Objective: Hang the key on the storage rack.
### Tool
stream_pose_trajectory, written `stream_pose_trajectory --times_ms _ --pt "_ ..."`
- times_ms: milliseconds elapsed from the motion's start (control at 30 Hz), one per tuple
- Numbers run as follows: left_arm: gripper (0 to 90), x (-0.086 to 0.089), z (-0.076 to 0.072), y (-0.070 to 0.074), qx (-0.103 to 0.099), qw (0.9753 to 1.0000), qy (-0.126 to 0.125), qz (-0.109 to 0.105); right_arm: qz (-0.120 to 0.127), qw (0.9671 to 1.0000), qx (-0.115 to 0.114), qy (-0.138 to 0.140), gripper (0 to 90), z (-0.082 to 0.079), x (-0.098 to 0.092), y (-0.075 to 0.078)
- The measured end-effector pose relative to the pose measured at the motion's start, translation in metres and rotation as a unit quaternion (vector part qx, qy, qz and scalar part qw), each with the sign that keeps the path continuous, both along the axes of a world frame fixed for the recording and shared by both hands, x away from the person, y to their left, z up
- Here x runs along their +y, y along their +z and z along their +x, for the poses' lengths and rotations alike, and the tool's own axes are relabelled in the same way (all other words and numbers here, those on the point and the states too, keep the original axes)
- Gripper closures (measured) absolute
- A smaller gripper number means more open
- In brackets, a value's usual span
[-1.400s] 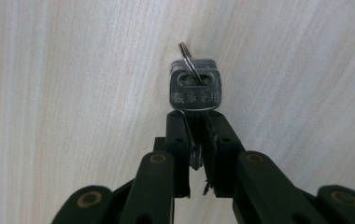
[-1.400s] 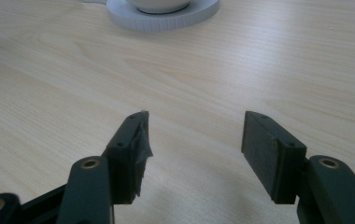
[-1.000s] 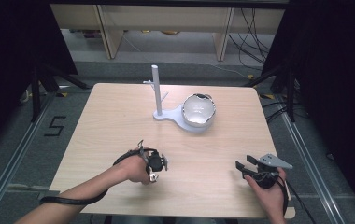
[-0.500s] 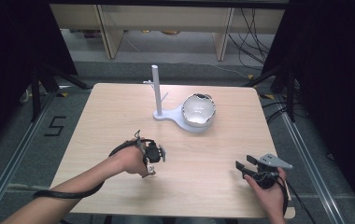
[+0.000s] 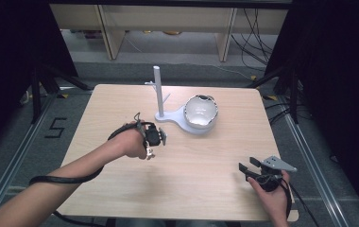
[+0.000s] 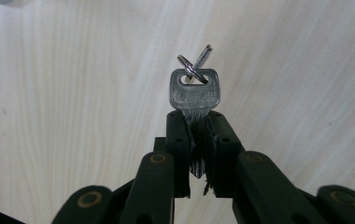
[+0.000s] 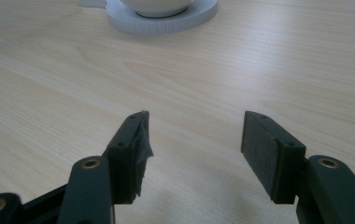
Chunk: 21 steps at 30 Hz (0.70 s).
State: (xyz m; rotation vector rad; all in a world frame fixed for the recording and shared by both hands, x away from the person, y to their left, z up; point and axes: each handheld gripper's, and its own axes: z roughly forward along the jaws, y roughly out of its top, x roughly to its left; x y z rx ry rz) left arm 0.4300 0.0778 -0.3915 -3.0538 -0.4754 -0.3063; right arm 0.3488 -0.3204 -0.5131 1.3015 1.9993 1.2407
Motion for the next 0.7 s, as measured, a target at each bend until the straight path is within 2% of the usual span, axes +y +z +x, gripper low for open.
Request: stream_pose_trajectory --times_ms 100,167,200,233,267,300,333,467,500,567,600,700 --pt "80.7 0.000 0.006 0.004 -0.007 1.0000 0.003 -0.004 -0.014 0.9998 -0.013 0.009 43.0 0.001 -0.003 0.001" --pt "80.7 0.000 0.014 0.009 -0.026 0.9996 0.007 -0.008 -0.011 0.9998 -0.014 0.005 43.0 0.001 -0.002 0.000" --pt "80.7 0.001 0.016 0.011 -0.028 0.9995 0.009 -0.008 -0.011 0.9998 -0.014 0.005 43.0 0.001 -0.002 0.000" --pt "80.7 0.001 0.019 0.013 -0.034 0.9993 0.009 -0.008 -0.002 1.0000 -0.006 0.004 43.1 0.001 -0.002 0.000" --pt "80.7 0.001 0.020 0.015 -0.038 0.9992 0.013 -0.009 -0.007 0.9999 -0.007 0.006 43.2 0.002 -0.002 -0.001" --pt "80.7 0.002 0.022 0.017 -0.047 0.9988 0.012 -0.007 0.003 1.0000 0.005 -0.005 43.1 0.000 0.000 0.000" --pt "80.7 0.002 0.024 0.019 -0.051 0.9986 0.013 -0.005 -0.005 0.9999 -0.008 0.004 43.2 0.002 -0.002 -0.001" --pt "80.7 0.005 0.030 0.028 -0.067 0.9976 0.018 -0.004 -0.008 0.9999 -0.007 0.006 43.2 0.001 -0.001 0.000" --pt "80.7 0.006 0.031 0.030 -0.070 0.9971 0.027 -0.010 -0.009 0.9999 -0.006 0.006 43.2 0.001 -0.001 0.000" --pt "80.7 0.008 0.035 0.034 -0.078 0.9966 0.025 -0.008 -0.016 0.9998 -0.008 0.009 43.3 0.002 -0.002 0.000" --pt "80.7 0.009 0.036 0.035 -0.082 0.9961 0.027 -0.013 -0.016 0.9998 -0.007 0.008 43.3 0.002 -0.002 0.001" --pt "80.7 0.012 0.039 0.038 -0.088 0.9956 0.029 -0.010 -0.011 0.9999 -0.003 0.007 43.3 0.001 -0.001 0.001"
